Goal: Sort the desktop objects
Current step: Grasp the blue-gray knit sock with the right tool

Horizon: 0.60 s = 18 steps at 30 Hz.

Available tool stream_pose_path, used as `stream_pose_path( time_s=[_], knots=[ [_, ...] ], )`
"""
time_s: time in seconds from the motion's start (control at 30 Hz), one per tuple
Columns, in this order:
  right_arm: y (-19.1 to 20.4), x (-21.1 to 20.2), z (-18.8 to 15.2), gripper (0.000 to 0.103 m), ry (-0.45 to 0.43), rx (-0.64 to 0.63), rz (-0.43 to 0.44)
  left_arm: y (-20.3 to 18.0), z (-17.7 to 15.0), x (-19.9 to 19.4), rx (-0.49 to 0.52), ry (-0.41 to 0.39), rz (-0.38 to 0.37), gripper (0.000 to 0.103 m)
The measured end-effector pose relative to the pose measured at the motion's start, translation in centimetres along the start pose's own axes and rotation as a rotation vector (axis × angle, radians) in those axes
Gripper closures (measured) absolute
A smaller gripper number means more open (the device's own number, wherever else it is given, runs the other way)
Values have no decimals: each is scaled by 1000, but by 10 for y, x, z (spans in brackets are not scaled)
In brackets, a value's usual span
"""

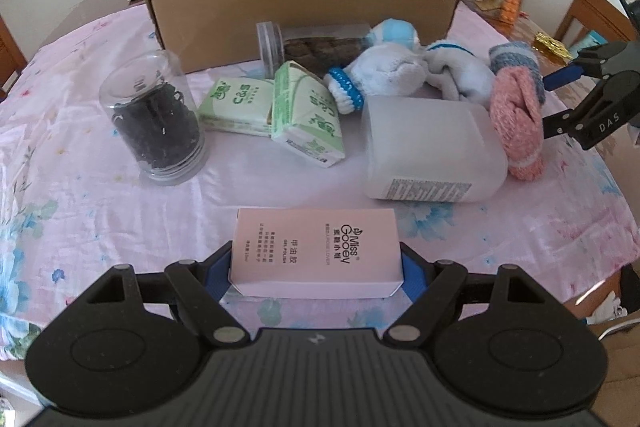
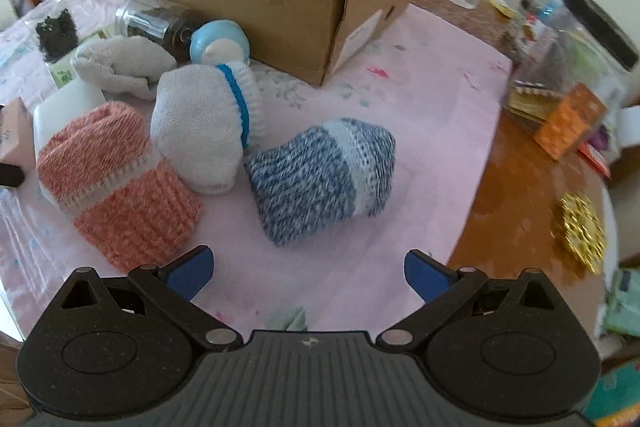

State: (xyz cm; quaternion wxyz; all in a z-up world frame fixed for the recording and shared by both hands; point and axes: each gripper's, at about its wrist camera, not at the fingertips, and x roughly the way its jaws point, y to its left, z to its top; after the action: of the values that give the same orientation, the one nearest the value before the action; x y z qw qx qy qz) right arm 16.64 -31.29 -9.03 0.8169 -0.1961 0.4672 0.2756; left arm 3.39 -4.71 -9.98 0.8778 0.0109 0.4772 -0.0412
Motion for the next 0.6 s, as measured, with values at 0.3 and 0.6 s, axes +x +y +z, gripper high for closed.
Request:
stream_pose_path(
  time_s=[0.3, 0.6],
  knots=[
    [-22, 18, 19, 0, -15, -66, 109, -5, 3, 2, -57, 7, 46, 22],
    [-27, 27, 33, 0, -34, -122, 139, -6, 6, 3, -92, 9, 65, 23]
  ],
)
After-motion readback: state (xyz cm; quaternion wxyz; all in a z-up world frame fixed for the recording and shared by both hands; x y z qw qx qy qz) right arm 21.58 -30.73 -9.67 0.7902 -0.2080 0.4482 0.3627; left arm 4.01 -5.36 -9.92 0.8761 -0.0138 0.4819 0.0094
